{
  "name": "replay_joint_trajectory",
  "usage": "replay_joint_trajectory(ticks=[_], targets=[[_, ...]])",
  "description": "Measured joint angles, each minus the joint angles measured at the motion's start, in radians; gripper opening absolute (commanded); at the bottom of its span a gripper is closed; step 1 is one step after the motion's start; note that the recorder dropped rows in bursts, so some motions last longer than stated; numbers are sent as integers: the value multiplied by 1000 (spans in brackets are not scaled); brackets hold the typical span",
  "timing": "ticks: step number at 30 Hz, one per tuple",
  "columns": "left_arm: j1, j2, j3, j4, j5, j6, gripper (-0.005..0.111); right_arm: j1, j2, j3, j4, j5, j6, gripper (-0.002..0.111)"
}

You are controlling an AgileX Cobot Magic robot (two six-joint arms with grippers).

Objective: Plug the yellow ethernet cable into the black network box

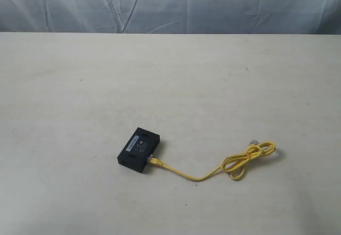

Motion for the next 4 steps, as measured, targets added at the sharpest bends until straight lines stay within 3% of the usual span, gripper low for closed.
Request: replay_joint_trajectory(ticks=[4], targets=[[0, 0, 0, 0, 0, 0, 0, 0, 0, 0, 0, 0, 0, 0]])
